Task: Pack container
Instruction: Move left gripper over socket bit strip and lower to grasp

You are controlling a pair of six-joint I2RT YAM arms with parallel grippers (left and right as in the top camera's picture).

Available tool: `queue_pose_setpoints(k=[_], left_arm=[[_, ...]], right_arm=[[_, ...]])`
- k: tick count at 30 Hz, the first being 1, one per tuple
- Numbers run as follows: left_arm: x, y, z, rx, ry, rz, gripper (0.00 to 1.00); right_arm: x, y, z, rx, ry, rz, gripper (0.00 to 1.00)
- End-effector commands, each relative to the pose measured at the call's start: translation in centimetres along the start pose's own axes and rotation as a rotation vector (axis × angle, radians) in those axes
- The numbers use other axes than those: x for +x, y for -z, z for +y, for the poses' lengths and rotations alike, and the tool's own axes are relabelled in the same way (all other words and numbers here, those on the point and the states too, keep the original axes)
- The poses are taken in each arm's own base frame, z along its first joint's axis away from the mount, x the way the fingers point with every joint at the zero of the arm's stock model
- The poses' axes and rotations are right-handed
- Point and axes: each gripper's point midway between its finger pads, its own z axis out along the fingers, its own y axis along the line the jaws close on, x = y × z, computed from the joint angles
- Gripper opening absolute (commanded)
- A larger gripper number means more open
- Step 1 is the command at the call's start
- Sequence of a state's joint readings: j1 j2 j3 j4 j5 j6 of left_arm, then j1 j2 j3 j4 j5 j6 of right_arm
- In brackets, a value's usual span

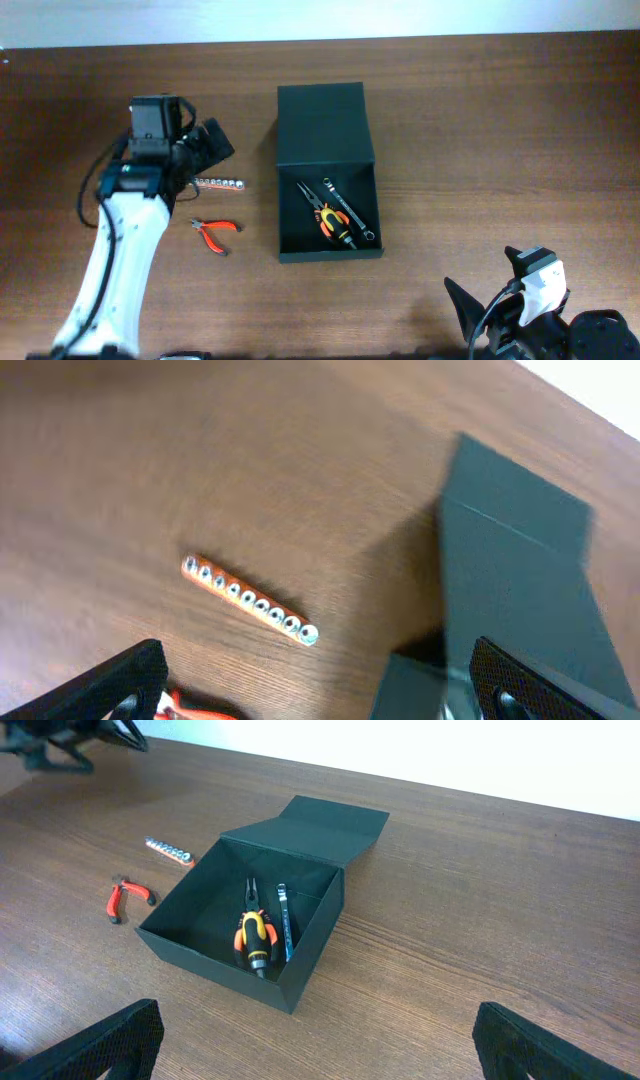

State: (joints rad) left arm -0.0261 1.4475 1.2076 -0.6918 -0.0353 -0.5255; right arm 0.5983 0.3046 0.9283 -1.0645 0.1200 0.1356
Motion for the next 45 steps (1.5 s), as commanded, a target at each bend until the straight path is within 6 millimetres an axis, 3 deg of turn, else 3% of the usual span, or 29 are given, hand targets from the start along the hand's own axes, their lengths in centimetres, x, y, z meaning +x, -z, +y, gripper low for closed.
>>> queue_pose_setpoints(k=[1,6,12,19,31,36,45], left_arm=[[-0.2,-2.2,1.0,-0.086,0.32,0.002,0.99],[1.8,-5.9,1.6,-0.151,0.522,0.084,0.99],[2.5,-8.7,1.0,-0.158,0.584,0.169,0.99],[2.5,-9.6,1.1,-0.228,0.619,0.244,0.99],[6.0,-12.4,1.2,-0.272,0.708,0.386,1.0],[7.0,-13.2,1.3,-0.281,0.716,0.428,0.93],[8.5,-14.4,1.7,-0.297,0.743,0.49,0.92]], right_arm=[[-0.1,0.1,-0.3,0.018,-0.015,-0.012,0.99],[-0.1,0.1,-0.3,0.017,-0.015,-0.012,0.99],[-0.1,0.1,-0.3,0.018,-0.015,-0.012,0.99],[-0.1,0.1,-0.3,0.018,-0.015,-0.012,0.99],[-0.1,0.1,-0.3,0.018,-0.015,-0.012,0.99],[-0.1,0.1,-0.3,0.018,-0.015,-0.012,0.99],[-0.1,0.1,-0.3,0.018,-0.015,-0.012,0.99]])
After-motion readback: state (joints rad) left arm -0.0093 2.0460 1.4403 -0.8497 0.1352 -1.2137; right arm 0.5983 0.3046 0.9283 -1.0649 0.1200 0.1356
